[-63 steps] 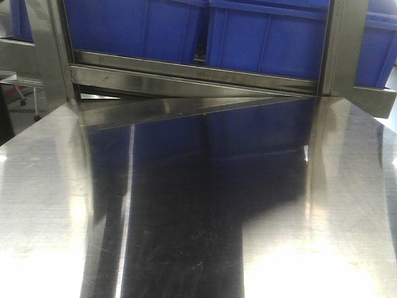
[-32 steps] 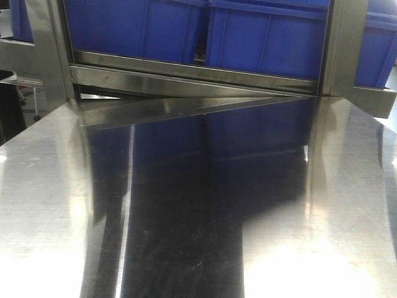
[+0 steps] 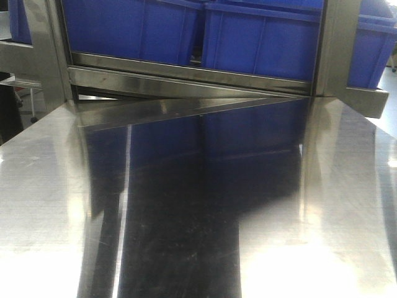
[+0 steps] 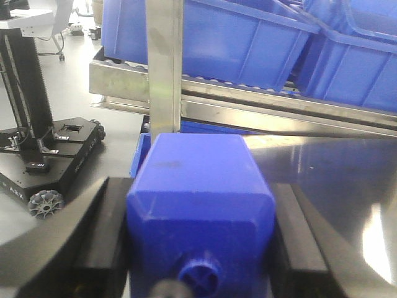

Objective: Pick and sort blue part to right shelf
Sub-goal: 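Drive the base away from the table holding both blue parts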

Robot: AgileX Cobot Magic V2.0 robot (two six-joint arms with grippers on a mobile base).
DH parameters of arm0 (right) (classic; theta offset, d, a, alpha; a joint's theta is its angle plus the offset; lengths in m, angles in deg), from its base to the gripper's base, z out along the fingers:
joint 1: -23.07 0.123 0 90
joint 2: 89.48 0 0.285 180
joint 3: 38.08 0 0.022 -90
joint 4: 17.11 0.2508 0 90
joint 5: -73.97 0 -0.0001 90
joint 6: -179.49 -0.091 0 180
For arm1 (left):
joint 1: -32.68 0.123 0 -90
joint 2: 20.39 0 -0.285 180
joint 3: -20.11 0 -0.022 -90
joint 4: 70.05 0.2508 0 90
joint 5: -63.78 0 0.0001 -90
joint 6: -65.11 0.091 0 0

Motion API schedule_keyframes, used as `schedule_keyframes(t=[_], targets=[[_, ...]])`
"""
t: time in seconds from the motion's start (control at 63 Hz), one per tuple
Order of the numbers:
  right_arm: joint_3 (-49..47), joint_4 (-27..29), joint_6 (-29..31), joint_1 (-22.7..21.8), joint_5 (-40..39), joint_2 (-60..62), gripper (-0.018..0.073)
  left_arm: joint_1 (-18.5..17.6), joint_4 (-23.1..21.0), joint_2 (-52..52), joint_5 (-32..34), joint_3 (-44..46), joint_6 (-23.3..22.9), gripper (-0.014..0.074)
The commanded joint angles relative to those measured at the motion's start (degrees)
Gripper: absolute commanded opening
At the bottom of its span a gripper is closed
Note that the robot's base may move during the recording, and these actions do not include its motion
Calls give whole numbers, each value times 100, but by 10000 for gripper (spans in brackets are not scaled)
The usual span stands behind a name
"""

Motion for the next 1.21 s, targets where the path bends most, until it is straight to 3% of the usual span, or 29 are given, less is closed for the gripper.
schedule_keyframes(t=[0.0, 1.19], targets=[[-174, -34, 36, -40, -536, -31, 281, 1, -25, 33, 491, 173, -36, 368], [-174, -34, 36, -40, -536, -31, 281, 1, -36, 33, 491, 173, -36, 368]])
